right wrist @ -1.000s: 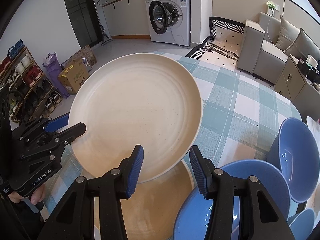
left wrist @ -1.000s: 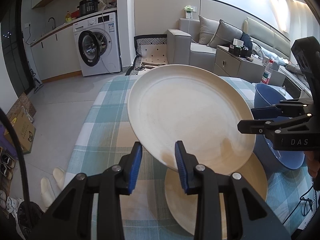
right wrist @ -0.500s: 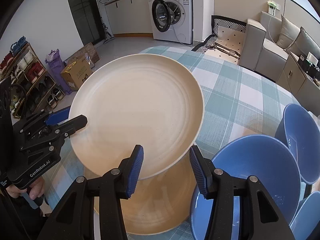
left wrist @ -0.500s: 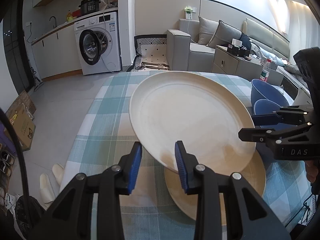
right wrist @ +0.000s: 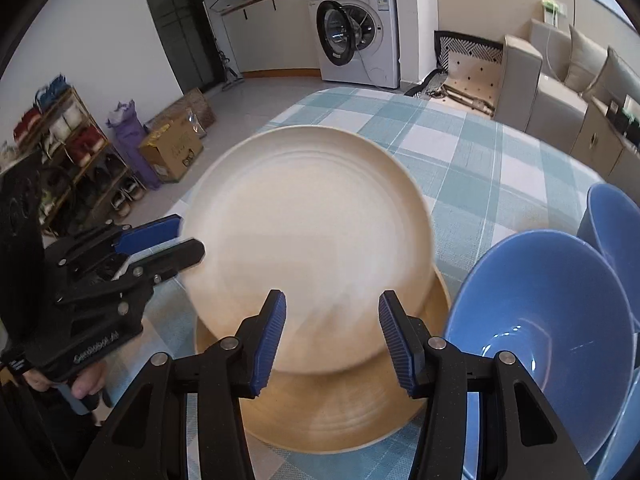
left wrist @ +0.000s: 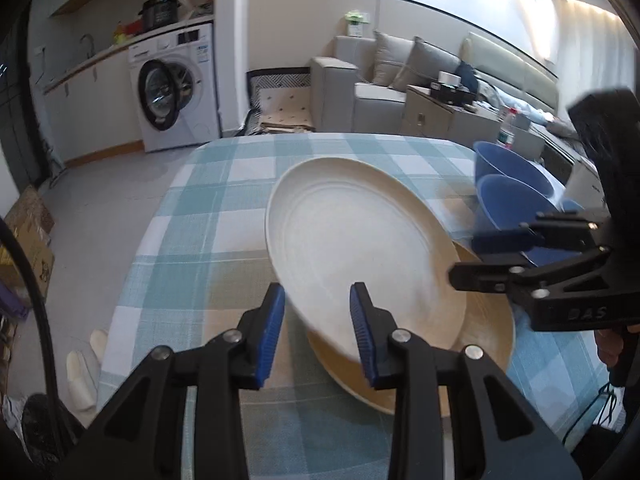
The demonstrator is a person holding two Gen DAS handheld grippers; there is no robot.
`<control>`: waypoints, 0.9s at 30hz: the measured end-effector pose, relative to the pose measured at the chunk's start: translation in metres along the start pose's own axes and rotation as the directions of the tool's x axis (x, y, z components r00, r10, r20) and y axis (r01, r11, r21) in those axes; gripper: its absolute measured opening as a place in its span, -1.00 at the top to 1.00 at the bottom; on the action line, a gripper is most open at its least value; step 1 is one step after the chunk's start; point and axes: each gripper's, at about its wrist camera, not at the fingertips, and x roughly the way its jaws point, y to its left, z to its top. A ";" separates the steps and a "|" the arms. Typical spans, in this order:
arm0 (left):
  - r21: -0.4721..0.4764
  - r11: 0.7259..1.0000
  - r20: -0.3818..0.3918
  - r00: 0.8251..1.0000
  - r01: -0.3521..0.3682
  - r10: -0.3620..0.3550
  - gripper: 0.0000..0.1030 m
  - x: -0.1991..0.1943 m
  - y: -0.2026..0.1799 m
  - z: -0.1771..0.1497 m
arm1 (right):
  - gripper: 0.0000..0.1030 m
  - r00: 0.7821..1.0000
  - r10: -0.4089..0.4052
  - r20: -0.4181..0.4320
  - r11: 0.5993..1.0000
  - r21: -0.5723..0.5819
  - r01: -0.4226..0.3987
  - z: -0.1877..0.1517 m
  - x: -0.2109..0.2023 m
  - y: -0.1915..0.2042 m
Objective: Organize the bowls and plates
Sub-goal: 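Lower the cream plate onto the other plate and open the right tool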
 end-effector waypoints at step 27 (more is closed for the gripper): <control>0.076 0.997 -0.127 0.992 0.011 -0.001 -0.04 0.020 -0.018 -0.030 | -0.34 0.998 -0.057 -0.029 0.994 -0.093 0.054 -0.034 0.019 0.025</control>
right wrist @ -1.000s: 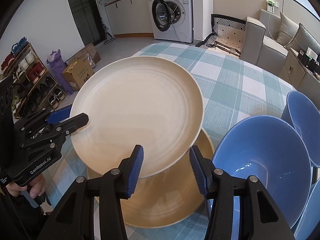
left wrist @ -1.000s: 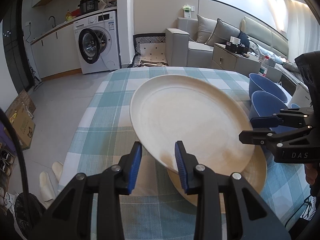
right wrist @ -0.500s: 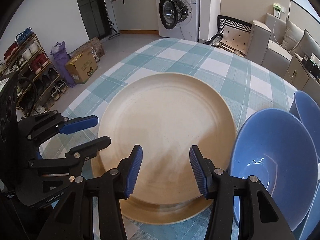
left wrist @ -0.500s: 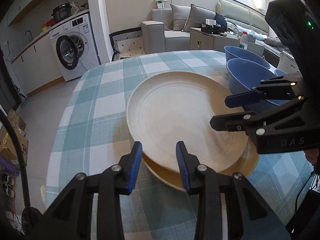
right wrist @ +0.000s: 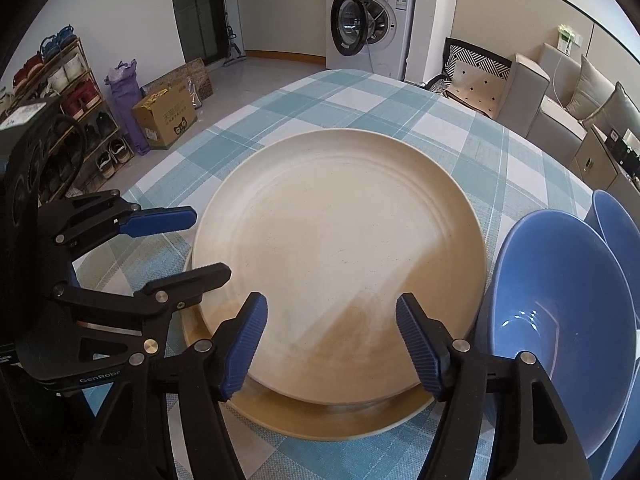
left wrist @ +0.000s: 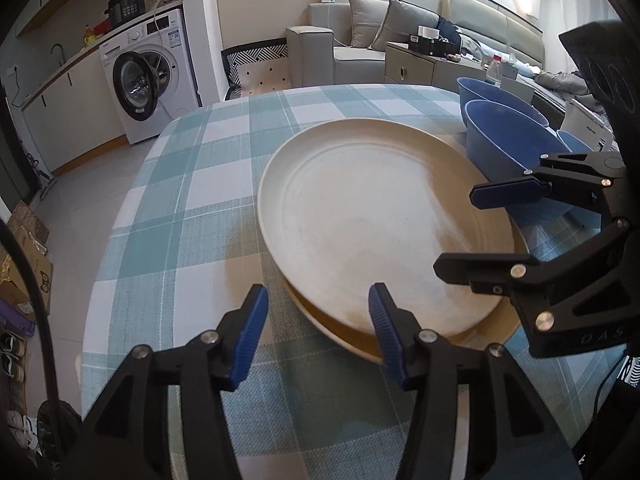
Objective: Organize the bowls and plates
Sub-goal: 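Lower the cream plate onto the other plate and open the right tool, then move the right tool away from the plates toward the blue bowls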
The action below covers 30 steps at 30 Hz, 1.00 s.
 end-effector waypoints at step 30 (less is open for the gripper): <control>-0.105 0.993 0.075 0.996 0.056 -0.048 -0.61 -0.029 0.002 0.015 | -0.87 0.992 0.039 0.121 0.997 0.065 -0.047 -0.014 -0.058 -0.030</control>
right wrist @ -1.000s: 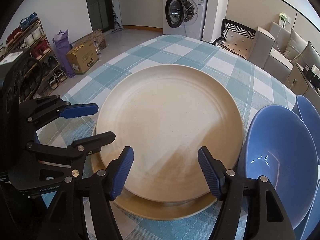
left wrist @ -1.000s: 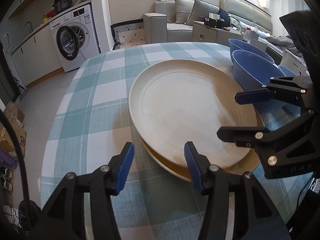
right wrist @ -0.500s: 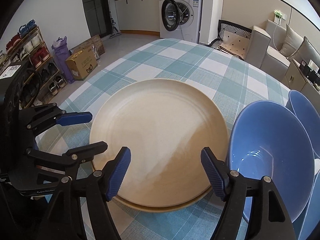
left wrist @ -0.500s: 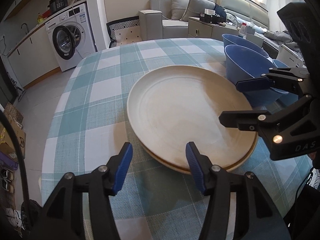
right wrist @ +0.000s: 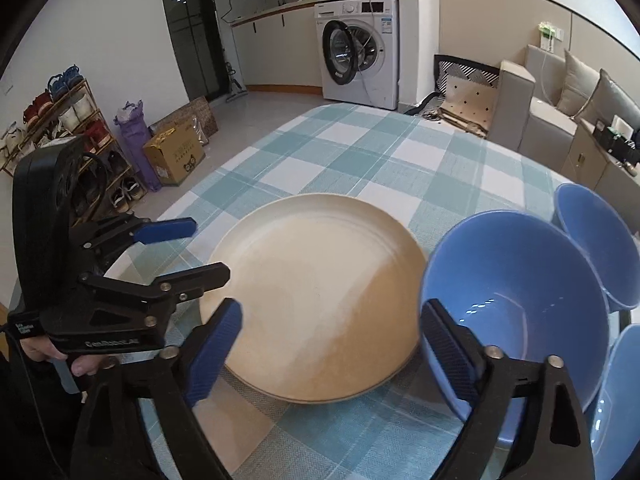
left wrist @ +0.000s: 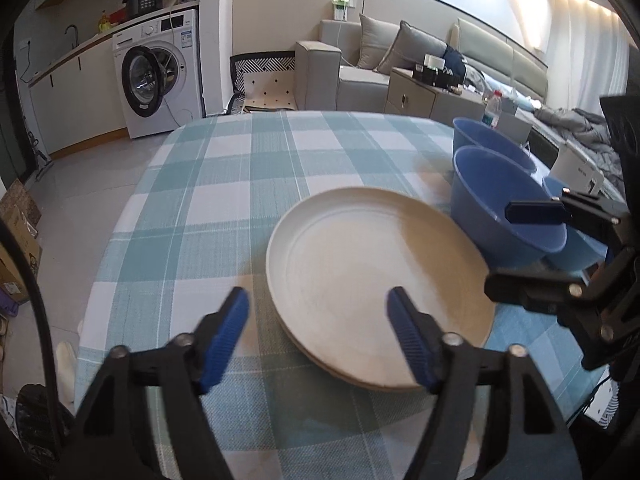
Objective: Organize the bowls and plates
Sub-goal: 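Move the right tool away from the plates toward the blue bowls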
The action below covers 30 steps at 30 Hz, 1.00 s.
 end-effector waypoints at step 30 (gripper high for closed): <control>0.118 0.990 0.075 0.994 0.071 -0.080 -1.00 0.004 -0.078 0.072 | -0.99 0.977 -0.147 0.153 0.969 0.221 0.111 -0.018 -0.105 -0.108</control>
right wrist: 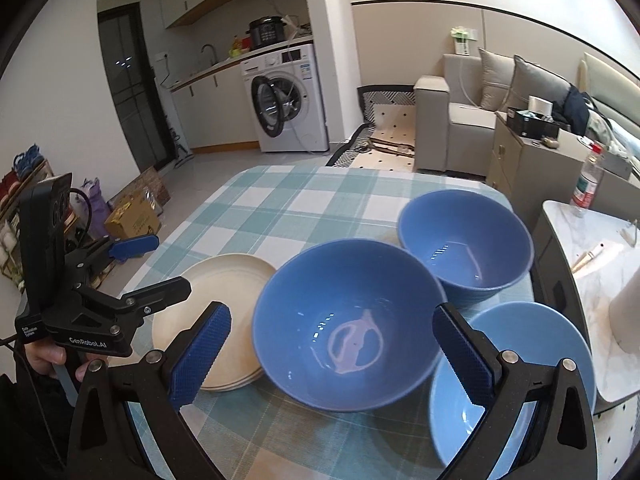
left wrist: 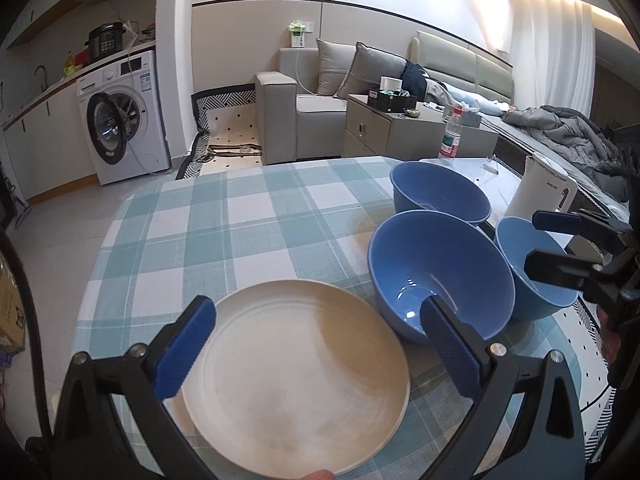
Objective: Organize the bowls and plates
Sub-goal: 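Move the right tool away from the plates toward the blue bowls, then bring the open right tool to the rim of a blue bowl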
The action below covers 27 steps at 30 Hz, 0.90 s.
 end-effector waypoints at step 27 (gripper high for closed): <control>0.013 0.998 0.007 0.998 0.064 -0.064 -1.00 0.044 -0.016 0.044 | -0.99 0.989 -0.141 0.041 0.979 0.152 0.133 0.015 -0.029 -0.079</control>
